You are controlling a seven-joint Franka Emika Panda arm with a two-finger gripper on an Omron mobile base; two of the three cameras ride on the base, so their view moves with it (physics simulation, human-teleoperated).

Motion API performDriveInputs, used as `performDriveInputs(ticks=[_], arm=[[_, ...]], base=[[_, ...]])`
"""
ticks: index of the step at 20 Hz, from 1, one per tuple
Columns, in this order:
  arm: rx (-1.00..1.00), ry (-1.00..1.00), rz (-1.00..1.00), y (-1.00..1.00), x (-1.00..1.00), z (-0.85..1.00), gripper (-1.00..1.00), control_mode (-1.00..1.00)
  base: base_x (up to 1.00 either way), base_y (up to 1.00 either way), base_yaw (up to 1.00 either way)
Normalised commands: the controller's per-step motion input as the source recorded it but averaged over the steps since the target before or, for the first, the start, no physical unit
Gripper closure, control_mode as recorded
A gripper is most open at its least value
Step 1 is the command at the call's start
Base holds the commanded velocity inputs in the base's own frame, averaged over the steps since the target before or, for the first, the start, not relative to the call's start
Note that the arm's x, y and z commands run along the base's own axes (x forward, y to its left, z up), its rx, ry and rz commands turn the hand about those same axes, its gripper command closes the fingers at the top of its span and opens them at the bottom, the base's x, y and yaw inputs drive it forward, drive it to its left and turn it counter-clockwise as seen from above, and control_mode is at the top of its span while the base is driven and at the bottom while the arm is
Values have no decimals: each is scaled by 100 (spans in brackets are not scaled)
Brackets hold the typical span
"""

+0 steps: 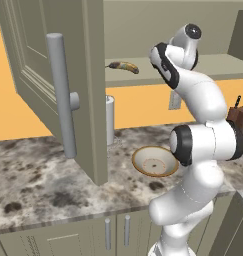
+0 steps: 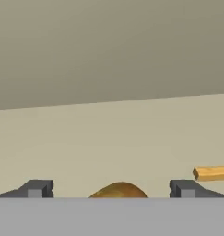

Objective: Open the cabinet. Pick the banana and apple from the cabinet and place them into the bowl. Then close the cabinet.

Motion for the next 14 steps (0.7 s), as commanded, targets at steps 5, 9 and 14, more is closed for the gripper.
performDriveInputs(ticks=[5,9,14], arm=[[-16,12,4,5,-14,-95,-100,-100],[-2,0,1,7,16,-48,-100,-100],[-1,-1,0,18,22,-74,100,-100]], base=[[0,0,0],[0,0,0],[0,0,0]])
